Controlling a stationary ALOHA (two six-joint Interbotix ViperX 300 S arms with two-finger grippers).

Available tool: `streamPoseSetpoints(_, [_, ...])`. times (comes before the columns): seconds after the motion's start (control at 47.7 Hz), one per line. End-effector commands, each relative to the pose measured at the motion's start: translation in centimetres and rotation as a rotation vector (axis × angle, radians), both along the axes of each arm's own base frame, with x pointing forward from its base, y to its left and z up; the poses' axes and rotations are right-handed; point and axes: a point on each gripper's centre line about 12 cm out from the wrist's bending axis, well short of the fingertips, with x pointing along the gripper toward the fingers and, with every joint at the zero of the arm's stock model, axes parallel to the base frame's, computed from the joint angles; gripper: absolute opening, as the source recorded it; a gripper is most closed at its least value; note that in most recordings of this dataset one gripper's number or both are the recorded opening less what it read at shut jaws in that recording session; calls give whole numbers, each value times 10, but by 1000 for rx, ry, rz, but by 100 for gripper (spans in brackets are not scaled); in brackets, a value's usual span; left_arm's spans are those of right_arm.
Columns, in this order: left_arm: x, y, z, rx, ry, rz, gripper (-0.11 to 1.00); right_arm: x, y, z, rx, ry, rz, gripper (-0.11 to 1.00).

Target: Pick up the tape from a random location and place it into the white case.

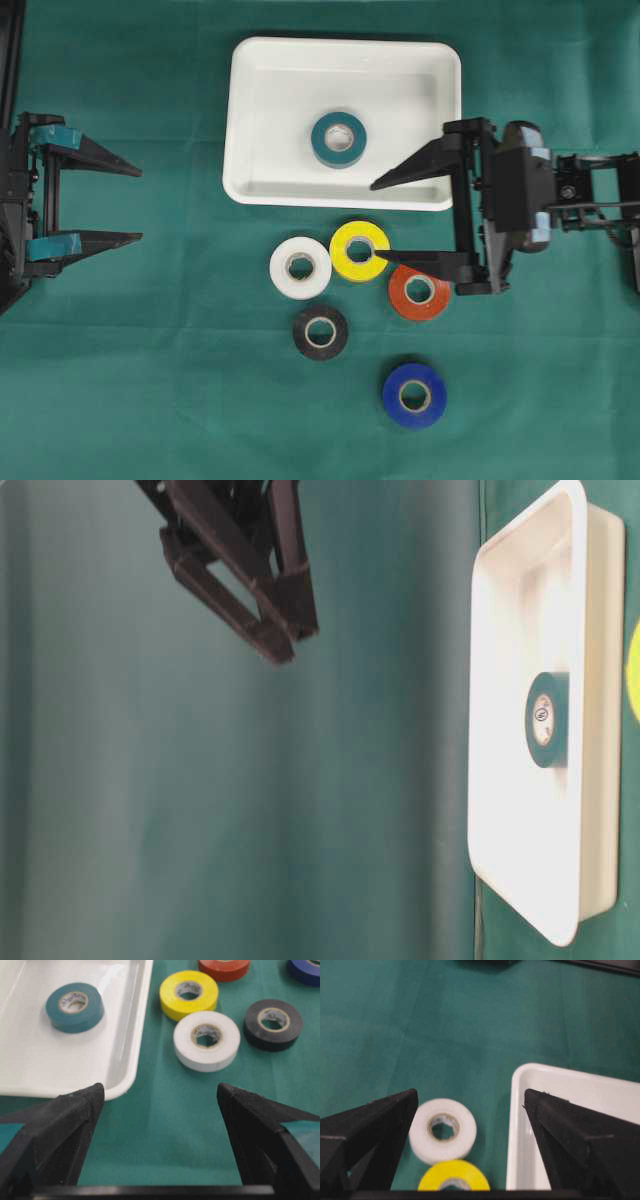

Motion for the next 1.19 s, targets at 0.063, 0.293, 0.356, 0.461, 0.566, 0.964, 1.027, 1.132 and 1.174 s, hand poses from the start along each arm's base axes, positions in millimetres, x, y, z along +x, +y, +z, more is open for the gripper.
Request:
streamPoseSetpoints(0.063, [3,1,4,-5,-14,7,94,8,0,13,1,-15,1,91])
streamPoseSetpoints(0.293, [3,2,5,-4,-14,10,94,7,2,8,16,81,-5,91])
streamPoseSetpoints(0.356, [3,3,4,-5,-11,14,94,8,3,7,19,118,-5,91])
streamPoseSetpoints(0.461, [3,4,4,-5,-13,20,94,10,4,3,31,198,-8,91])
streamPoseSetpoints(0.566, [2,5,4,-5,-13,27,94,13,4,-1,45,296,-21,91])
streamPoseSetpoints(0.964, [2,6,4,-4,-13,31,94,26,9,-20,71,622,-51,91])
streamPoseSetpoints(1.027, [2,6,5,-4,-14,34,94,28,9,-21,76,648,-58,91])
streamPoseSetpoints(1.132, [2,8,4,-4,-13,40,94,30,9,-23,79,678,-65,91])
streamPoseSetpoints(1.174, [2,8,4,-5,-11,40,94,31,9,-23,79,681,-66,91])
